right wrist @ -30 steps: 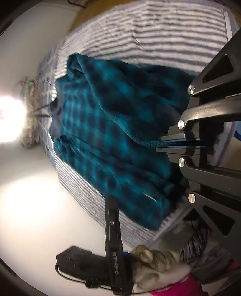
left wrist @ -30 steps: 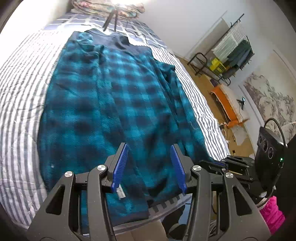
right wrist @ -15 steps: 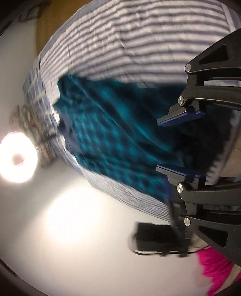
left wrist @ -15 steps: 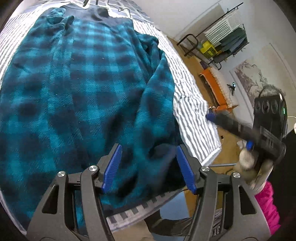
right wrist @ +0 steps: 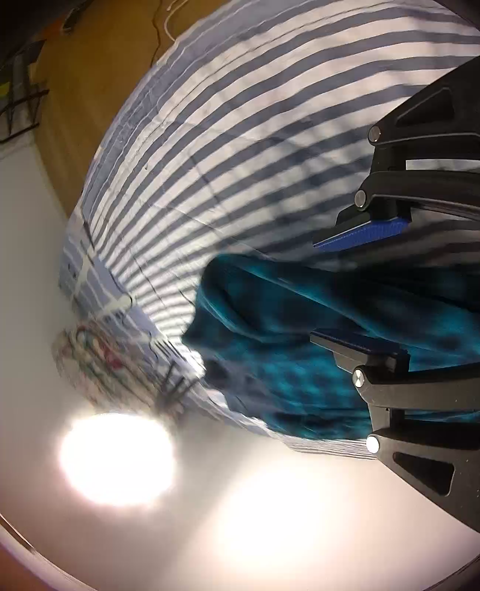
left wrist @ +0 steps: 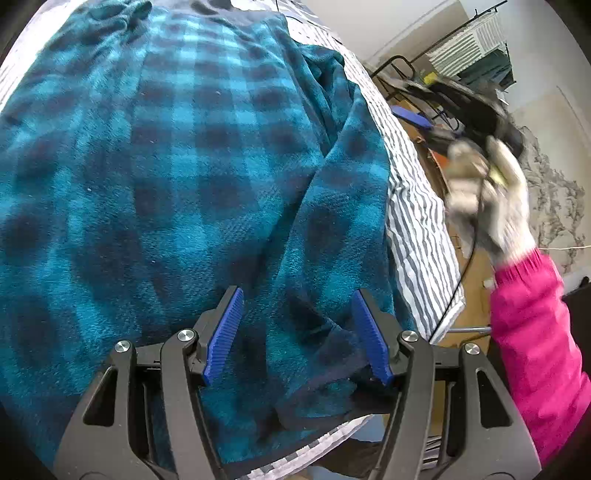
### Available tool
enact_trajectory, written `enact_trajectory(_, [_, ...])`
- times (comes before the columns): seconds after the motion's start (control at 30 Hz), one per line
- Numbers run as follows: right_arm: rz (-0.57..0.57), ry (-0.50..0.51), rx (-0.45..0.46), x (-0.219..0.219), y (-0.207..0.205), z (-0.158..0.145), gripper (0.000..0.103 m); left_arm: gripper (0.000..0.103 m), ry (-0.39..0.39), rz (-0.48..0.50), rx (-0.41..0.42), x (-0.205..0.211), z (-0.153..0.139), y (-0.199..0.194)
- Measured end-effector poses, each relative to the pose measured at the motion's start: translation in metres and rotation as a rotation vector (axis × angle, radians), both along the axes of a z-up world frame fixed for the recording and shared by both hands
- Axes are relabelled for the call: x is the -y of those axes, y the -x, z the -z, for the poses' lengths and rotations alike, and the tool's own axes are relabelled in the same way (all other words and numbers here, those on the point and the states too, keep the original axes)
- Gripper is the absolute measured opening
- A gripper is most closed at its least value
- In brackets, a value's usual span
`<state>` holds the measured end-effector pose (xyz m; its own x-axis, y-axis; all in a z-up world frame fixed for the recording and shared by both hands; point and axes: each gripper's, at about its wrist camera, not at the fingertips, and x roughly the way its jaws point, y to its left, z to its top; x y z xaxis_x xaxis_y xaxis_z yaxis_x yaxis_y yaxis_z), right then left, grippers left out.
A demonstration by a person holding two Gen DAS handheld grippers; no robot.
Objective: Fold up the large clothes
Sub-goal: 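Fold the sleeve with the right tool across the shirt while the left tool pins the hem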
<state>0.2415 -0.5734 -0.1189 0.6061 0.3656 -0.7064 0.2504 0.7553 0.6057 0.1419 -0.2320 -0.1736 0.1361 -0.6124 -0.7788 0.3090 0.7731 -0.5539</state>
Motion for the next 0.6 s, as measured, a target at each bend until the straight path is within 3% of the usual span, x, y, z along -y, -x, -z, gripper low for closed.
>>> enact_trajectory(0.07, [0.009, -0.003, -0.013, 0.004, -0.021, 0.009, 0.047, 0.05, 0.02, 0.011, -0.014, 0.002, 0.002, -0.002])
enact_trajectory(0.13, [0.014, 0.001, -0.024, 0.005, -0.042, 0.02, 0.047, 0.019, 0.041, 0.031, -0.036, 0.007, 0.004, -0.004])
enact_trajectory(0.2, [0.014, -0.001, -0.036, 0.004, -0.055, 0.03, 0.047, 0.006, 0.057, 0.054, -0.034, 0.013, 0.002, -0.003])
enact_trajectory(0.27, [0.008, 0.001, -0.064, 0.001, -0.067, 0.041, 0.034, 0.003, 0.043, 0.085, 0.011, 0.023, -0.005, 0.0])
enact_trajectory(0.33, [-0.01, -0.007, -0.082, -0.003, -0.076, 0.051, 0.005, 0.002, 0.04, 0.123, 0.056, 0.032, -0.015, 0.008])
enact_trajectory(0.47, [0.005, 0.105, -0.067, -0.008, -0.077, 0.035, 0.001, 0.002, 0.058, 0.149, 0.099, 0.04, -0.029, 0.02])
enact_trajectory(0.6, [0.009, 0.236, -0.019, -0.016, -0.067, -0.015, 0.0, 0.001, 0.091, 0.158, 0.111, 0.041, -0.038, 0.03])
